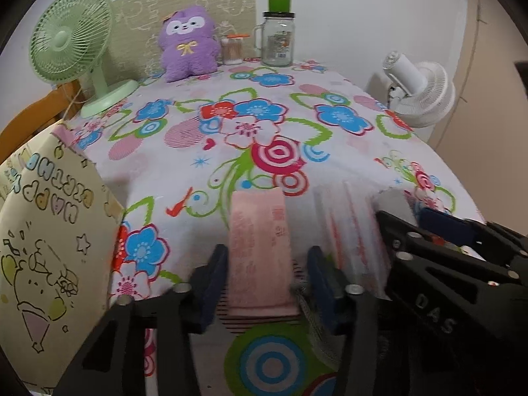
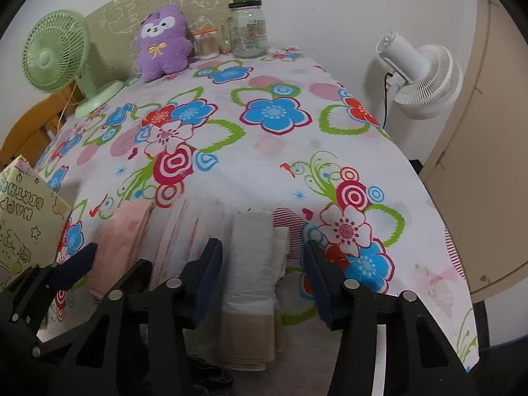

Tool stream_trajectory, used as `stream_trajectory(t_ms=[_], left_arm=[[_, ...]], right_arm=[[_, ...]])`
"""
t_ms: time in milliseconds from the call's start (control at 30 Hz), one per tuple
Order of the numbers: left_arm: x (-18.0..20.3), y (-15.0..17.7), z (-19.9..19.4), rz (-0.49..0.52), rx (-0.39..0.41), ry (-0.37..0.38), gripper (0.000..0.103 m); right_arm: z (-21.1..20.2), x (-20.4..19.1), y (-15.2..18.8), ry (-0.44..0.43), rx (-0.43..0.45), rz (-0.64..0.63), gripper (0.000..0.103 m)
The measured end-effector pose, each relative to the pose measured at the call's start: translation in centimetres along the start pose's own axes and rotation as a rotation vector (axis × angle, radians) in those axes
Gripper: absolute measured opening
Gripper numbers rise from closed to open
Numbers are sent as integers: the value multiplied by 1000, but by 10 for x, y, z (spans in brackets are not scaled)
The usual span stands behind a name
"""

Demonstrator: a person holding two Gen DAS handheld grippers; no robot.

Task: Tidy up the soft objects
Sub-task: 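Grasp the pink paper pack with the left tool while the right grasps the white roll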

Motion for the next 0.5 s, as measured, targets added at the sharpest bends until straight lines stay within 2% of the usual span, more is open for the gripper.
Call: stream_trajectory(t_ms=[67, 133, 167, 500], left_arm=[[2, 0, -1, 9, 3, 13, 39], [2, 0, -1, 7, 1, 13, 39], [3, 0, -1, 5, -1, 15, 38], [1, 1, -12, -5, 6, -5, 37]], right_arm=[[-1, -2, 1, -12, 0, -2, 42], [-1, -4, 1, -25, -4, -7, 29], [-2, -5, 1, -25, -7, -5, 26], [-17, -11, 2, -22, 26, -31, 24]])
Point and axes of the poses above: each gripper's, at about its wrist camera, not at the fingertips, and z roughly the way its jaws point, x to its right, y to its underside, the point moved 2 cm from there along z, roughly the way its jaws point, and after that the axes turned 2 degrees about z, right-handed, at the moved point
